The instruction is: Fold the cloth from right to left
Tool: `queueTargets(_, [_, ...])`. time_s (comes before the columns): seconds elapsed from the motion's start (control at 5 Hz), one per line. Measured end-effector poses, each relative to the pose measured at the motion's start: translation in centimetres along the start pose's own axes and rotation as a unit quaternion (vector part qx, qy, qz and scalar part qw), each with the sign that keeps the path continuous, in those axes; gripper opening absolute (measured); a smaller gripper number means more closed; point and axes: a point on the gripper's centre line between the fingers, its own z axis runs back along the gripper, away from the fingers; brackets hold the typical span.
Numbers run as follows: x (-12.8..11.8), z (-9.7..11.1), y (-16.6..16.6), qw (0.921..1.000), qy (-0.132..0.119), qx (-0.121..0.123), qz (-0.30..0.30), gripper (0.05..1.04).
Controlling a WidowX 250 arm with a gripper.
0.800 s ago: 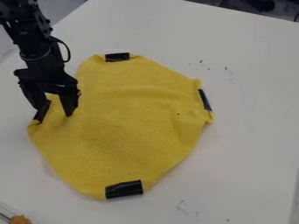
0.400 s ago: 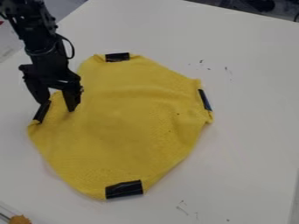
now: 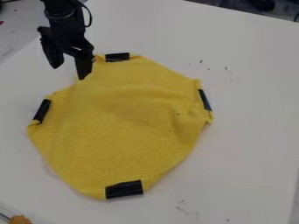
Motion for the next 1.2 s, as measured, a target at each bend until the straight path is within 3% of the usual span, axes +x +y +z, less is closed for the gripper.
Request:
queueTargets(0.4, [7.7, -1.4, 0.9, 0.9936, -0.011, -0.005, -0.112, 1.000])
queueTargets(0.8, [10.7, -2.6, 0.1, 0.9888, -0.030, -0.009, -0.146, 1.000])
queueTargets(1.2, [14.1, -6.1, -0.5, 0.9820, -0.052, -0.052, -0.174, 1.000])
